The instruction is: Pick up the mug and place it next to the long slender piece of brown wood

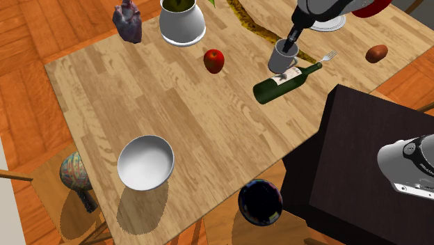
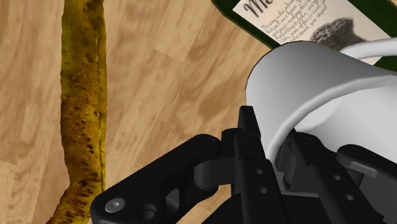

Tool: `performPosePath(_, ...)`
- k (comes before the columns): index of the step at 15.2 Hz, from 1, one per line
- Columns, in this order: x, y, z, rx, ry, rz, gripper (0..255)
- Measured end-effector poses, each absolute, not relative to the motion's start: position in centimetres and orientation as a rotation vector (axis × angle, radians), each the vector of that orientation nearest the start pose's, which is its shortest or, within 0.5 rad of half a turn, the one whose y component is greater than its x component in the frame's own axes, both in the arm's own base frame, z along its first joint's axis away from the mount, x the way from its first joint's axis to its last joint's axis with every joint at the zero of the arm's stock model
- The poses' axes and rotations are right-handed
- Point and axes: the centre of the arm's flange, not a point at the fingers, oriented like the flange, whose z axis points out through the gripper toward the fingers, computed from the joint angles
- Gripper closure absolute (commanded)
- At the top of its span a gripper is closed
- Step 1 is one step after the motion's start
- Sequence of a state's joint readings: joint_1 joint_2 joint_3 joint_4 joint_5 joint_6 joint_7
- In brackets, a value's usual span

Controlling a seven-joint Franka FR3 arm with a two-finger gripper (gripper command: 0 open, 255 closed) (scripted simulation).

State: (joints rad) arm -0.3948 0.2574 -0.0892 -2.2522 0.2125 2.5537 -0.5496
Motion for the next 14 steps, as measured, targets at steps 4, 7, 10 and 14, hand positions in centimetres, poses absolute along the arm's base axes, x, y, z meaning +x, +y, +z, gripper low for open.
performPosePath(4,48.3,-25.9,23.6,-3.075,0.166,-0.151,255)
performPosePath(7,48.3,-26.0,22.2,-3.077,0.167,-0.158,255)
performPosePath(10,49.1,-26.6,21.4,-3.089,0.169,-0.204,255)
performPosePath(14,49.5,-27.7,20.6,-3.17,0.187,-0.414,255)
